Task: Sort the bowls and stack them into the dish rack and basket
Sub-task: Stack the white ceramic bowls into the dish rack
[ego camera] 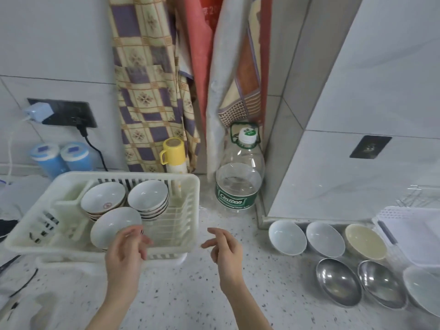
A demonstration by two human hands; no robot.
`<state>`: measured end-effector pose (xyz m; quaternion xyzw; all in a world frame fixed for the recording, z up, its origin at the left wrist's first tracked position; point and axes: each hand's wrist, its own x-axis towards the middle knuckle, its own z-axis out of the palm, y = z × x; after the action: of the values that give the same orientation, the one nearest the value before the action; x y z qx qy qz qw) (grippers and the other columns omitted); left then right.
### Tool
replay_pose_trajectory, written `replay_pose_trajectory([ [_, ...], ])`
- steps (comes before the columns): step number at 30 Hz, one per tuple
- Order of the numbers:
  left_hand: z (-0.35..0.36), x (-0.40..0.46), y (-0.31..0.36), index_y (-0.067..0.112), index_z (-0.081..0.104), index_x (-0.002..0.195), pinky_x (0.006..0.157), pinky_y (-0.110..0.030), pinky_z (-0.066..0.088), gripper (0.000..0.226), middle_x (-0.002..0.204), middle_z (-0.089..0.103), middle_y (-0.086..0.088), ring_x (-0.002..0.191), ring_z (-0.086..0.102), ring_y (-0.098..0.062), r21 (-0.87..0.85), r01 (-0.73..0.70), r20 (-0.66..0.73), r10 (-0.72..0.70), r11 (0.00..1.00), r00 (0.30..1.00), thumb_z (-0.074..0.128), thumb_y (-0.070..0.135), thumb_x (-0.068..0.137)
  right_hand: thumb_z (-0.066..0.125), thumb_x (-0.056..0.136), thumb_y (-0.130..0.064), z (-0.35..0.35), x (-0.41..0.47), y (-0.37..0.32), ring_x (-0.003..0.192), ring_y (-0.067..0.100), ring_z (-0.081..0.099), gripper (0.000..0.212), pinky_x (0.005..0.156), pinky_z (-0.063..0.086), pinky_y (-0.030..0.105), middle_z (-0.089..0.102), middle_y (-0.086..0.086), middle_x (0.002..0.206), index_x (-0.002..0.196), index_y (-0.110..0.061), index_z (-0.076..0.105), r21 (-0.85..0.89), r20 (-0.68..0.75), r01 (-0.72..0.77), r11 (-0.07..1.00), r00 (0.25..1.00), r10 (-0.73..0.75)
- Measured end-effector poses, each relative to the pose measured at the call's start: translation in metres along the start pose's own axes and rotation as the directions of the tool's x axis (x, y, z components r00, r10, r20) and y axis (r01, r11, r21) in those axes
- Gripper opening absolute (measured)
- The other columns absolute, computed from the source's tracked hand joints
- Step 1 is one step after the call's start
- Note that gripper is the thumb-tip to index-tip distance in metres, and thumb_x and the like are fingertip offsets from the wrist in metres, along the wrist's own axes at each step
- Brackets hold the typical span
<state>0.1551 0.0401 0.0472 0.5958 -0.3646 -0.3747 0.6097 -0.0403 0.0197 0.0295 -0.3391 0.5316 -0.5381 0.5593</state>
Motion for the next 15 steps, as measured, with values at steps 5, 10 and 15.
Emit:
replay_pose_trajectory([
  [5, 0.101, -0.06, -0.012, 0.033, 0.071, 0.079, 0.056, -0.031, 0.041, 0.029, 0.069, 0.069, -0.003, 0.045, 0.047, -0.011, 0.047, 0.163, 0.252, -0.17, 0.986, 0.953, 0.054, 0.018, 0.097, 0.049, 0.098, -0.018, -0.094, -0.004, -0.002, 0.044, 0.009, 0.032, 0.024, 0.044, 0.033, 0.015, 0.071, 0.01, 0.069, 0.094, -0.016, 0.073, 0.045, -0.201, -0.049, 0.998, 0.978, 0.057],
  [10, 0.185, -0.083, -0.032, 0.027, 0.067, 0.097, 0.046, -0.021, 0.032, 0.011, 0.08, 0.076, 0.002, 0.053, 0.053, -0.01, 0.244, 0.383, 0.36, -0.449, 0.891, 0.817, 0.057, 0.029, 0.093, 0.057, 0.092, -0.016, -0.181, 0.001, -0.018, 0.045, 0.009, 0.034, 0.017, 0.044, 0.032, 0.016, 0.071, 0.012, 0.069, 0.091, -0.013, 0.074, 0.071, -0.336, -0.018, 0.997, 0.941, 0.041],
  [15, 0.247, -0.095, -0.052, 0.028, 0.054, 0.102, 0.045, -0.021, 0.032, 0.012, 0.091, 0.078, 0.003, 0.066, 0.06, -0.015, 0.438, 0.546, 0.409, -0.699, 0.715, 0.587, 0.051, 0.037, 0.095, 0.056, 0.092, -0.019, -0.25, 0.013, -0.036, 0.049, 0.007, 0.042, 0.017, 0.055, 0.035, 0.022, 0.074, 0.008, 0.074, 0.09, -0.017, 0.073, 0.01, -0.452, -0.04, 0.999, 0.891, 0.04],
])
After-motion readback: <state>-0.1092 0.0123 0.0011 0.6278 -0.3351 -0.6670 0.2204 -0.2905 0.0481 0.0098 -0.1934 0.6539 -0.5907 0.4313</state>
